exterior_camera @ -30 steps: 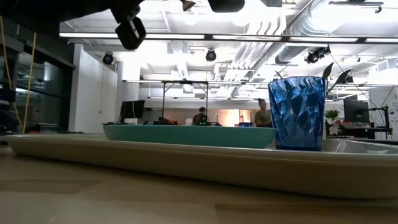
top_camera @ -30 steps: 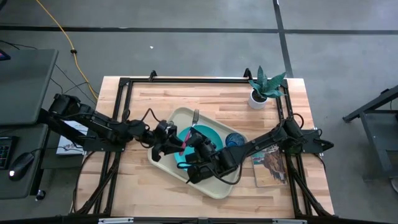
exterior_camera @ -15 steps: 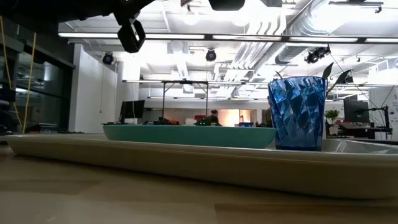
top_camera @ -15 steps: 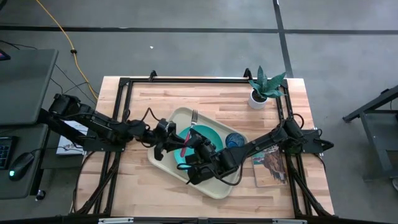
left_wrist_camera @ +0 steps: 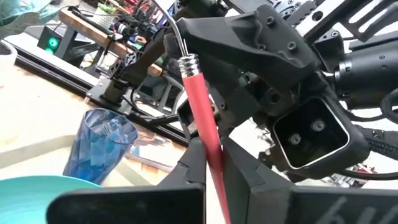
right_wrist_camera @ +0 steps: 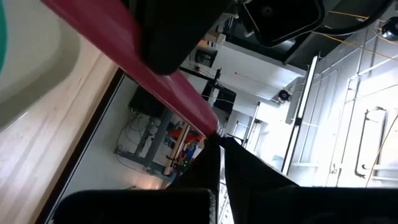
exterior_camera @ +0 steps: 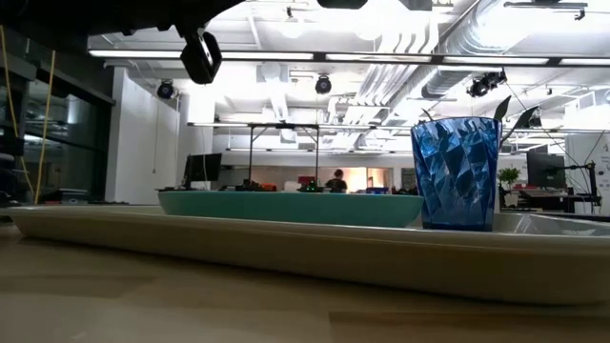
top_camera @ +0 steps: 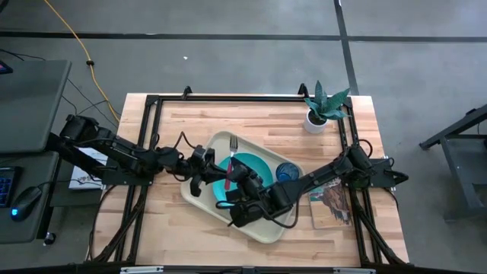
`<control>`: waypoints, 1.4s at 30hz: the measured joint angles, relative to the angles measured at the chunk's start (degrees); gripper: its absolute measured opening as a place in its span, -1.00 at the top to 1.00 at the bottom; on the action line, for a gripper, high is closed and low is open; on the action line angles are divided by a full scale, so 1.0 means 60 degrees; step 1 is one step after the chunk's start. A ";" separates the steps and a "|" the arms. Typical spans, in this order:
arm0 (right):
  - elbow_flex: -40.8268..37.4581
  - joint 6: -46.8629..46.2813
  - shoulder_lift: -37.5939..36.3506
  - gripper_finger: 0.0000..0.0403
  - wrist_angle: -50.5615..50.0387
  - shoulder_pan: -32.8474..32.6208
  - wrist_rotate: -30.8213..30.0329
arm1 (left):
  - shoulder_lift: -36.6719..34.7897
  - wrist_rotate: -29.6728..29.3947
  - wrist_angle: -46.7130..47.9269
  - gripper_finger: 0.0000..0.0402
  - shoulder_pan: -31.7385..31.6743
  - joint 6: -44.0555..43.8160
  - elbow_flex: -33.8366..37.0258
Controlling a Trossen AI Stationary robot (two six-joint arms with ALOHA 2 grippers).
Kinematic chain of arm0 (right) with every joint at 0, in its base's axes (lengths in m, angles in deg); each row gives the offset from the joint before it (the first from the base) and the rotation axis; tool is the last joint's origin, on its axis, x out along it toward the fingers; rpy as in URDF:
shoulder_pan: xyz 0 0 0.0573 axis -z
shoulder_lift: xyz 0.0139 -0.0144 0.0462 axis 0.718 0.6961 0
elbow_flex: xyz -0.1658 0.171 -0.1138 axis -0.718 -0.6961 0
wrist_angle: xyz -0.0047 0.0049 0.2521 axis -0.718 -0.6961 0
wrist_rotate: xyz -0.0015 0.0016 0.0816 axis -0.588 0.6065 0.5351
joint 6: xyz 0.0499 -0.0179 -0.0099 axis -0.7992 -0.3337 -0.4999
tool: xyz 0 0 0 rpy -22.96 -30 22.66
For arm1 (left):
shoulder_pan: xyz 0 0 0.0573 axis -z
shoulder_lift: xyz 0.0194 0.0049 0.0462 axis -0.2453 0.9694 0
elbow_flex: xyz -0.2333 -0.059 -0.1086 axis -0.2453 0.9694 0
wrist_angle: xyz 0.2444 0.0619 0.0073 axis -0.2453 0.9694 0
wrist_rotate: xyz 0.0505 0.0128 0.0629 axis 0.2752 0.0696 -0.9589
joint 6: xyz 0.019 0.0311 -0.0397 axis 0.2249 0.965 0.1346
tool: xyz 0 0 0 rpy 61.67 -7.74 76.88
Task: Pick and place plate/cup/fork/spoon on tray
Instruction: Put the pink fork on the gray serving tray between the orange spoon and blue plate
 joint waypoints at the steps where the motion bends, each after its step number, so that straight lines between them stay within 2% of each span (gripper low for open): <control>1: 0.0000 -0.0017 0.0000 1.00 -0.0004 -0.0021 -0.0011 | -0.0017 0.0015 0.0013 0.98 -0.0036 0.0037 0.0003; 6: 0.0004 -0.0341 -0.0011 0.99 0.0013 -0.0027 -0.0119 | -0.0114 0.0047 0.0036 0.99 -0.0280 0.0198 0.0045; 9: 0.0004 -0.0709 -0.0011 0.92 -0.0068 -0.0026 -0.0119 | -0.0181 0.0067 0.0069 1.00 -0.0436 0.0217 0.0115; 14: 0.0000 -0.1003 0.0028 0.64 -0.0182 -0.0036 0.0521 | -0.0400 -0.0169 -0.0137 1.00 -0.0809 0.0270 0.0266; 21: -0.0004 -0.1809 -0.0142 0.21 -0.1095 -0.0041 0.0588 | -0.1023 -0.0132 0.0066 1.00 -0.1293 0.0563 0.0357; 23: -0.0007 -0.2779 -0.0310 0.14 -0.1856 -0.0081 0.0548 | -0.1293 -0.0132 0.0590 1.00 -0.1370 0.0708 0.0357; 25: -0.0004 -0.4397 -0.0597 0.10 -0.3197 -0.0166 0.0616 | -0.1637 -0.0129 0.1332 1.00 -0.1375 0.0816 0.0357; 28: -0.0004 -0.7901 -0.1069 0.09 -0.5783 -0.0331 0.0852 | -0.2385 -0.0210 0.2688 1.00 -0.1366 0.1030 0.0357; 31: -0.0004 -1.1583 -0.1474 0.11 -0.8164 -0.0568 0.1444 | -0.3201 -0.0695 0.4425 1.00 -0.1356 0.1007 0.0357; 33: -0.0007 -1.3314 -0.1650 0.13 -0.9075 -0.0812 0.1739 | -0.3620 -0.0847 0.5613 1.00 -0.1415 0.0614 0.0355; 36: -0.0206 -1.3446 -0.1988 0.16 -0.8629 -0.1229 0.2003 | -0.3842 -0.0838 0.7590 1.00 -0.1472 -0.0335 0.0353; 39: -0.0314 -1.3901 -0.2195 0.19 -0.8886 -0.1604 0.1640 | -0.3617 -0.0842 0.9324 1.00 -0.1342 -0.1363 0.0364; 42: -0.0579 -1.4543 -0.2392 0.23 -0.8930 -0.1923 0.1591 | -0.3258 -0.1039 1.0345 1.00 -0.0989 -0.2300 0.0364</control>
